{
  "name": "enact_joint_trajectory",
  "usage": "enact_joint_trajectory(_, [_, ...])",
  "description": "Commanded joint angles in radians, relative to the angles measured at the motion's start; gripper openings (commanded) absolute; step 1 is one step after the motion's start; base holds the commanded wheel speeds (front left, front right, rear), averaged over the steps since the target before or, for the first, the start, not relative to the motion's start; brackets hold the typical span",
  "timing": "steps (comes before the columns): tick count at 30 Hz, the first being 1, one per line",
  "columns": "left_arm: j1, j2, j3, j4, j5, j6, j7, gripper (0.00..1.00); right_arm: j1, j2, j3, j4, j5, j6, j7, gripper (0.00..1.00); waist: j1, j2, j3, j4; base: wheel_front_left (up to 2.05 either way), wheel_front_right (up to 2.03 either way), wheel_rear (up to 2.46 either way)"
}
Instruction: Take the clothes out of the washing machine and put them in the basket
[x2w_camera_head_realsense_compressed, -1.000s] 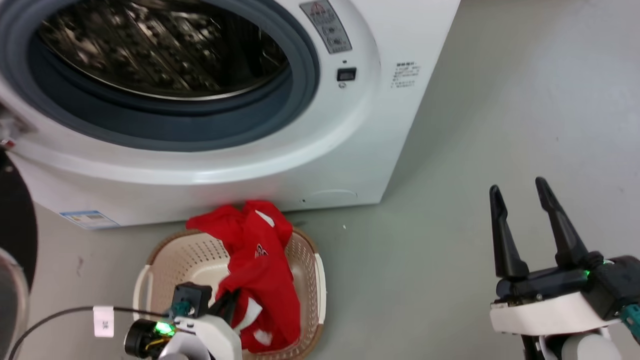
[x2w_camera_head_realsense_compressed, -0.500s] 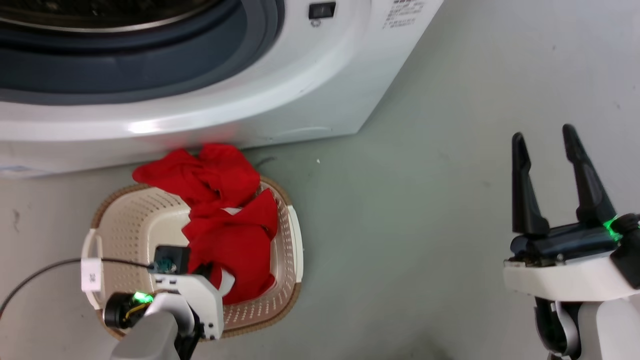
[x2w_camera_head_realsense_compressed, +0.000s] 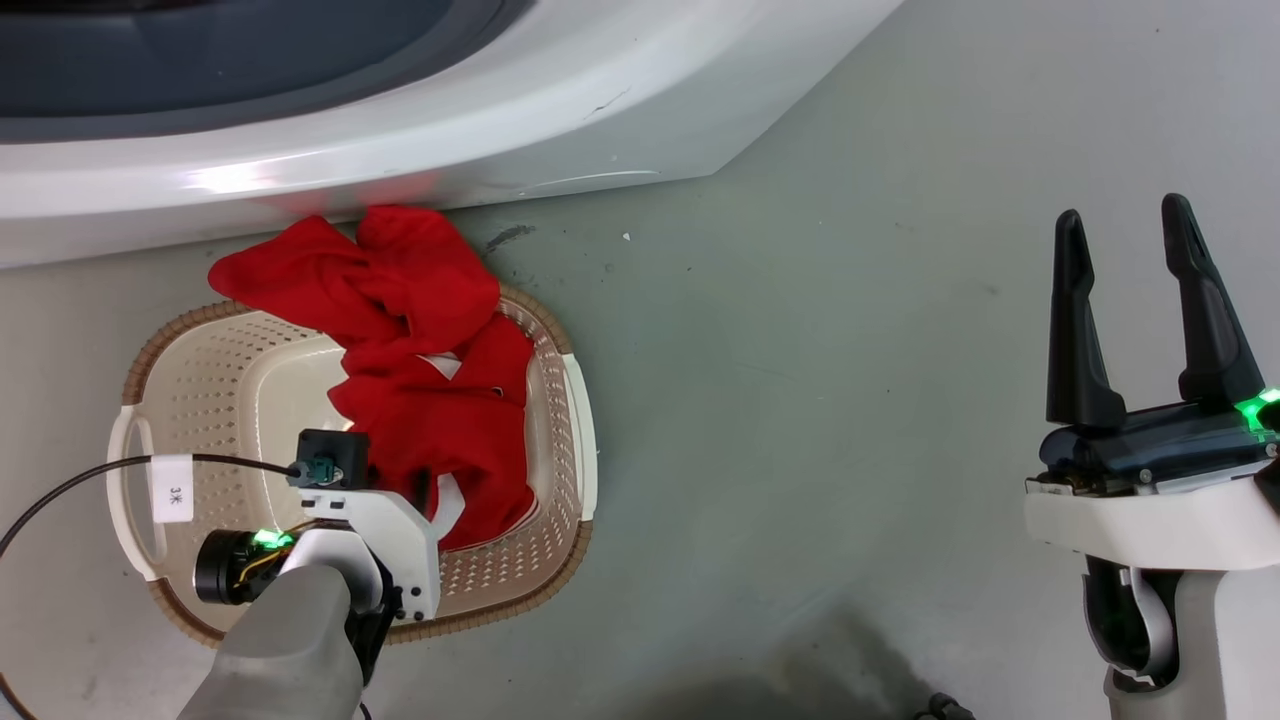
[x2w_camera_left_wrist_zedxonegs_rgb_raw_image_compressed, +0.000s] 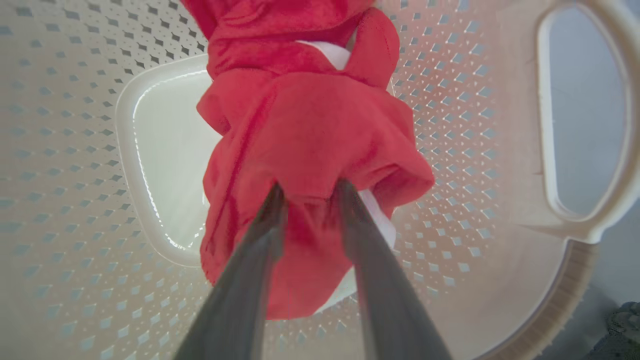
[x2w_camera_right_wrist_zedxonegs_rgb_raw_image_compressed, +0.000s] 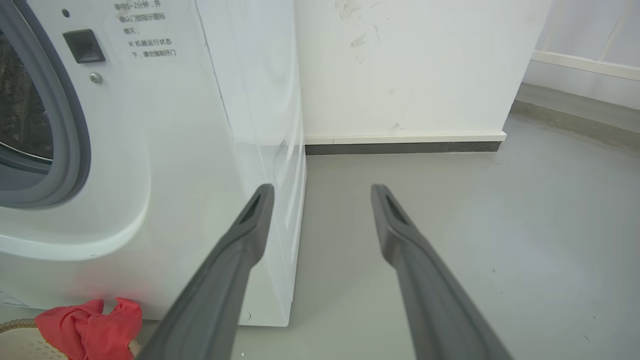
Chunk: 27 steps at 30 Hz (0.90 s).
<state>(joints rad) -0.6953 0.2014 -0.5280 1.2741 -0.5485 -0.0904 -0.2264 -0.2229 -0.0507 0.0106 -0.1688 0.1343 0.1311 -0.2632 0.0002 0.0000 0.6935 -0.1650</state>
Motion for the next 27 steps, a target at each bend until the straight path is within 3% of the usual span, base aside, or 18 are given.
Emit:
enact_joint_trajectory(1, [-0.011, -0.003, -0.006, 0.004, 0.006, 0.002, -0.007, 1.0, -0.008, 0.001, -0.001, 0.002, 0.005, -0.001, -0.002, 1.0, -0.0002, 0.0, -0.009, 0.0, 0.0, 0.0, 0.0])
enact_joint_trajectory(9, [0.03, 0.004, -0.005, -0.032, 0.022, 0.015, -0.039, 1.0, 0.028, 0.001, -0.007, 0.025, 0.0, -0.001, -0.002, 1.0, -0.0002, 0.0, -0.106, 0.017, 0.0, 0.0, 0.0])
enact_joint_trajectory(15, [0.117, 0.029, 0.03, -0.212, 0.078, 0.055, -0.039, 1.0, 0.073, 0.001, 0.002, 0.05, -0.014, -0.001, -0.002, 1.0, -0.0002, 0.0, -0.214, 0.049, 0.0, 0.0, 0.0])
enact_joint_trajectory(27, [0.332, 0.004, 0.196, -0.551, 0.215, 0.102, -0.039, 1.0, 0.188, 0.001, 0.009, 0.083, -0.033, -0.001, -0.002, 1.0, -0.0002, 0.0, -0.41, 0.111, 0.0, 0.0, 0.0])
